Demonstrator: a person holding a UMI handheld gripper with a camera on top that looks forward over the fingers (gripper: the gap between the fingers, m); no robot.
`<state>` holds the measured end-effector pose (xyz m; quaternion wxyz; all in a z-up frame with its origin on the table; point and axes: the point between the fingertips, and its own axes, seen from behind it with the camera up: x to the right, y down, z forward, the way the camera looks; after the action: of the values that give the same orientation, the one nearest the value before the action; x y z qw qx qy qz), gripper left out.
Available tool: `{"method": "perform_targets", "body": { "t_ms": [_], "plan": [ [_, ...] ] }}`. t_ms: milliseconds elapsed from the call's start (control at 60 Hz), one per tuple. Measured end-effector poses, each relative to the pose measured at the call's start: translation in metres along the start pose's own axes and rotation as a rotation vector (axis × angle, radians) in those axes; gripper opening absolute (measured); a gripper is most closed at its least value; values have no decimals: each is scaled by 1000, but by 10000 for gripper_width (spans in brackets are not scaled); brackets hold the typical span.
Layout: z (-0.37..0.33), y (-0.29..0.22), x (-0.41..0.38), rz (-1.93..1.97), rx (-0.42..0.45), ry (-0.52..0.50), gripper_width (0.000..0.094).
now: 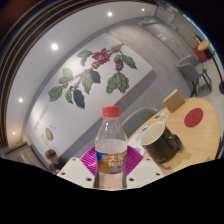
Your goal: Pour water
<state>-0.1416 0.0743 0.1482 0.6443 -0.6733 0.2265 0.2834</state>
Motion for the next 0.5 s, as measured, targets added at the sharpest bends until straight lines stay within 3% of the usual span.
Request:
{"method": "perform_targets", "body": {
  "t_ms": [217, 500],
  "plan": [
    [35, 3, -11, 734, -61, -109, 312],
    [17, -17, -21, 1244, -12, -160, 373]
  ]
}}
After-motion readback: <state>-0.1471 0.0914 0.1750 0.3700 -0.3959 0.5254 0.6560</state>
